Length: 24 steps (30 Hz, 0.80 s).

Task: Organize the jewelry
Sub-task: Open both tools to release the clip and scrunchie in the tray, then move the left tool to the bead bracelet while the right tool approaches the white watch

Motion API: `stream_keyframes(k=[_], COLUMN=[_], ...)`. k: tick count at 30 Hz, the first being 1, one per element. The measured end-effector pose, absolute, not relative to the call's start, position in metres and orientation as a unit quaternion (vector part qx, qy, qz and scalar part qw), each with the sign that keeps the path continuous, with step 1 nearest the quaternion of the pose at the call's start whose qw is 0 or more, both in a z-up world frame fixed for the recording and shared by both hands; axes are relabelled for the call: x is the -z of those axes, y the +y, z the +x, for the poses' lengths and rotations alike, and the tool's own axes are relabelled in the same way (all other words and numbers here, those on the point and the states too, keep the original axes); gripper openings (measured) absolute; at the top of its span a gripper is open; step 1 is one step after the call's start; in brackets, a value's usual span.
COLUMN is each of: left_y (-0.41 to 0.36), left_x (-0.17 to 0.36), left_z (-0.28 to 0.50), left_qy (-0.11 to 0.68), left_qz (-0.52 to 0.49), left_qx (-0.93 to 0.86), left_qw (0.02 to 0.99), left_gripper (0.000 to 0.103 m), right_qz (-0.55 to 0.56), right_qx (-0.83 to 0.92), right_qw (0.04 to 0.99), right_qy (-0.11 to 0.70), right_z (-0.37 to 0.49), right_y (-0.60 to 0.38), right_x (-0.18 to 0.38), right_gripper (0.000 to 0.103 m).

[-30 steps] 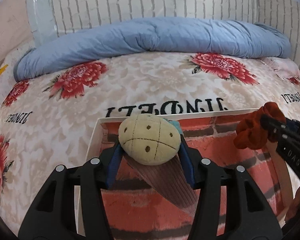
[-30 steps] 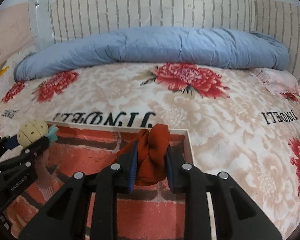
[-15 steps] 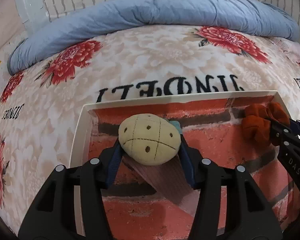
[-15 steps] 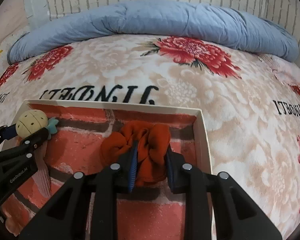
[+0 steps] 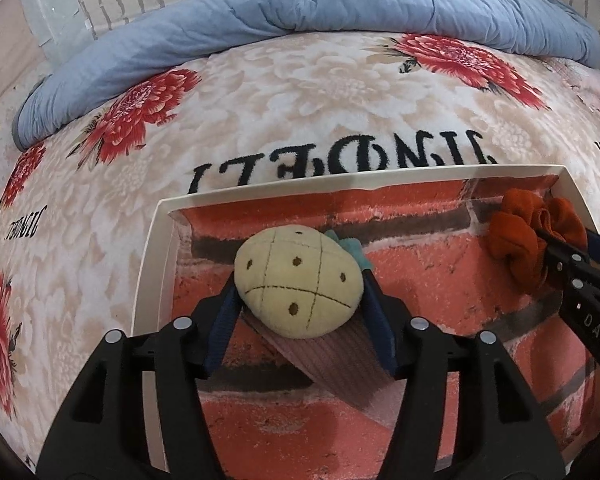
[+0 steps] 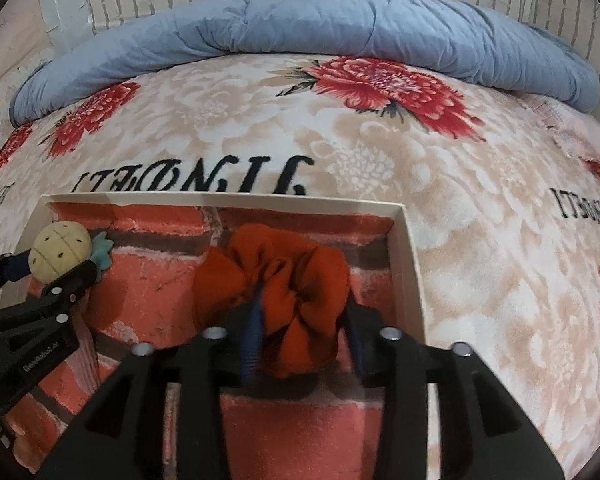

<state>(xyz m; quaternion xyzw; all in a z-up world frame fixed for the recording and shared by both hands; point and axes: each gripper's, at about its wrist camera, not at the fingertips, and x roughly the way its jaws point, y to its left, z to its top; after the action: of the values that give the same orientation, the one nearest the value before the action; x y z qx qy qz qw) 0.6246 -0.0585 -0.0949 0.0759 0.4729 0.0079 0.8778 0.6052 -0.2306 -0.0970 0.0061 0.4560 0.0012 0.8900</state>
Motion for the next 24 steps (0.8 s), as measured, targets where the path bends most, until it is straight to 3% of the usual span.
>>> stream_keyframes(k=[7,11,15,18,24], left_y=[-0.057,-0.051,-0.041,-0.034,-0.013], left_x=[0.077,0.056,0.032,0.016,-0.007], left_z=[0.609,0.589,0.558,0.529,0.471], left_qy=[0.447,0.429,0.395,0.375,0.352], left_qz=[0.072,0.055,0.044,0.052,0.05], left_qx=[-0.013,0.001,0.001,-0.003,0.0], left_qw=[0.892,0.902,0.917,0.926,0.935], left_gripper=[0.083,0.086,0.095,0.098,0.098], right_qz=[0.026,0.033,0.027,0.023,0.002], right_qx=[-0.024,-0.028,-0.024,-0.021,-0.019], right_qw=[0.898,0.904,0.916,0.923,0.937], right_qy=[0.439,0.425,0.399,0.383,0.349], right_z=[0.589,0.573,0.544,0.519,0.466], right_y=[-0.238,-0.244,-0.248,-0.249,-0.251], right_x=[0.08,0.066,0.049,0.035,0.004], right_gripper=[0.075,0.076,0.081,0.088,0.089])
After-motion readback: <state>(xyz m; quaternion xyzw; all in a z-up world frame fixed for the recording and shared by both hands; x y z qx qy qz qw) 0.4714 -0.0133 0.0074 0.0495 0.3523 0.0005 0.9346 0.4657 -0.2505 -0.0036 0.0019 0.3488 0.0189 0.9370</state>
